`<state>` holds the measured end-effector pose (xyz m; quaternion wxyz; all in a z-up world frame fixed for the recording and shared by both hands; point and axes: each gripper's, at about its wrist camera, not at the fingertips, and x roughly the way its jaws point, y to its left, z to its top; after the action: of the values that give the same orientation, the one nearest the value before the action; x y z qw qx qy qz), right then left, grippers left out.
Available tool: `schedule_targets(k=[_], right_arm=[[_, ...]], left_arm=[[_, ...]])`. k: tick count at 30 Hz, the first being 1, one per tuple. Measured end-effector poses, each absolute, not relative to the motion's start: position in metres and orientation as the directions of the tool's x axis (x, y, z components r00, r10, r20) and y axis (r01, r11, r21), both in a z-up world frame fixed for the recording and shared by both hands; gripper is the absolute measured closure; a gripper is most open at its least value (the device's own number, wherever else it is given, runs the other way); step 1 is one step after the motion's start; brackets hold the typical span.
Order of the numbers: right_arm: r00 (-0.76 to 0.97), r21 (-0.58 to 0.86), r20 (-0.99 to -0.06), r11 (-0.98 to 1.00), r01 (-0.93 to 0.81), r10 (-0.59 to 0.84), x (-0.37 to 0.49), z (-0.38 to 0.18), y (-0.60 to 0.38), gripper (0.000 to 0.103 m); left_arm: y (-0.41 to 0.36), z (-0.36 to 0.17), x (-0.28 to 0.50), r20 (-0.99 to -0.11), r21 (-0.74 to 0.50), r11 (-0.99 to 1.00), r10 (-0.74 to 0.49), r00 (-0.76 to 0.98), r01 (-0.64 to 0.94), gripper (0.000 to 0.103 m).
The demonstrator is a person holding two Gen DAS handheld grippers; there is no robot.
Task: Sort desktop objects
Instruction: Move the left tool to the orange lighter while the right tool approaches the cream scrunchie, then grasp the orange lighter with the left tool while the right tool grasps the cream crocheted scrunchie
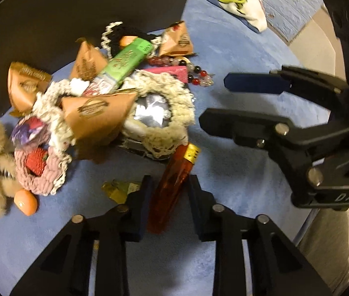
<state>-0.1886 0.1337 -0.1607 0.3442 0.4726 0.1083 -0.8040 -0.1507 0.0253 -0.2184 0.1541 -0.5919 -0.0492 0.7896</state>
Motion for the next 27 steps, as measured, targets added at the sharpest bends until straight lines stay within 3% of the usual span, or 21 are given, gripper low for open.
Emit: schedule_targets(k=[9,12,15,25,27], right_arm=[[-0.271,0.185,-0.834,-0.707,0.683,-0.481,-0.191,-0.169,0.112,0.061],[-0.265,0.194,-0.83,-0.698,0.689,-0.491,-0.193,-0.169,0.105,0.061],[-0.252,0.195,-0.835,-0.692,0.695,-0.489,-0.195,-0.172,0.098,0.075],[-0.254,0.18,-0.848,-0.703,0.688,-0.466,-0.195,-0.18,0.084,0.076],[-0.267,0.158,-0.851,-0.704,0.692,-0.453,-0.193,-0.181,0.082,0.081]], left_arm=[[0.012,-0.219,-0.143,-0.919,-0.28,-0.953,0.301,-0.255,-0.118,0.08],[0.007,-0.219,-0.137,-0.92,-0.28,-0.954,0.298,-0.254,-0.107,0.081],[0.003,-0.218,-0.134,-0.92,-0.282,-0.954,0.298,-0.254,-0.097,0.082],[-0.006,-0.213,-0.125,-0.92,-0.278,-0.957,0.29,-0.263,-0.085,0.082],[-0.009,-0.212,-0.123,-0.92,-0.277,-0.958,0.288,-0.265,-0.079,0.082]])
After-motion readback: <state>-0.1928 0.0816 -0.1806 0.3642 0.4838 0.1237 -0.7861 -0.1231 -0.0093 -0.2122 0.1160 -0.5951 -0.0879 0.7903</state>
